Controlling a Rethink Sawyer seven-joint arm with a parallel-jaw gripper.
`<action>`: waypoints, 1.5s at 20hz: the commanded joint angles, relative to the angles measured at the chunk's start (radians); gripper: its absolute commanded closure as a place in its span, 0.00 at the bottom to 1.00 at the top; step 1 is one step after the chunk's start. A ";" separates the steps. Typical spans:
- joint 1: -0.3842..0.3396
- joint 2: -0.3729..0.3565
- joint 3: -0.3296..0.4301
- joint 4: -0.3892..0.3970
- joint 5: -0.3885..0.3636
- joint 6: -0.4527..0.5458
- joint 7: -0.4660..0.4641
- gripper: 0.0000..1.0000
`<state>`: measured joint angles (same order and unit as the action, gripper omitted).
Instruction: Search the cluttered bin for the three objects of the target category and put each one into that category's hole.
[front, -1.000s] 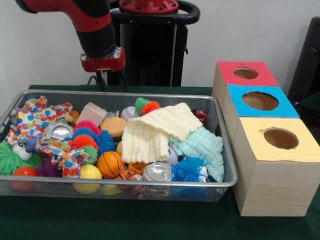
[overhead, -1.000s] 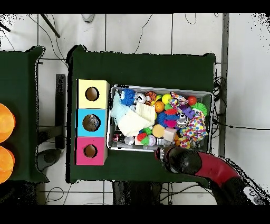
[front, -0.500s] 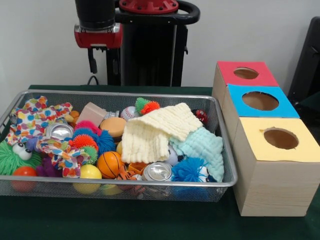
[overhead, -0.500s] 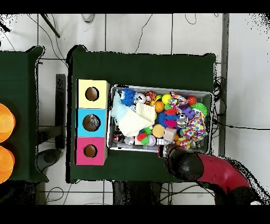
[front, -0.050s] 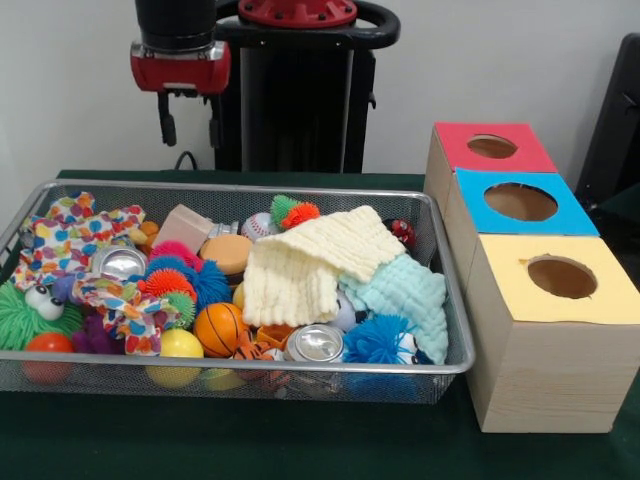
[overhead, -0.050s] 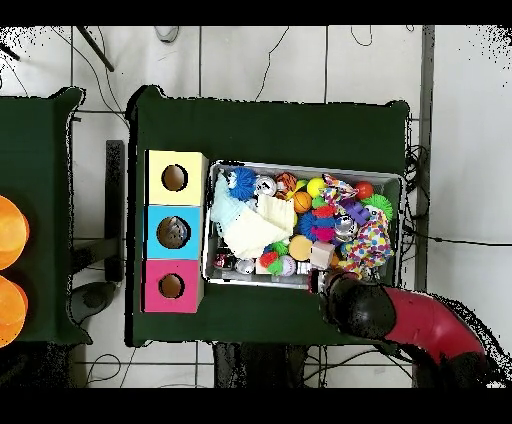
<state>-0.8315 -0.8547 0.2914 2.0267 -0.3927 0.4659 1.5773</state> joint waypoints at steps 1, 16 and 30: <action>-0.049 0.176 0.081 -0.155 -0.046 -0.001 -0.066 0.00; -0.104 0.331 0.111 -0.238 -0.125 -0.048 -0.088 0.00; -0.173 0.383 0.164 -0.295 -0.178 -0.009 -0.136 0.00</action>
<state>-0.9730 -0.5130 0.3589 1.8696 -0.5207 0.4631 1.5773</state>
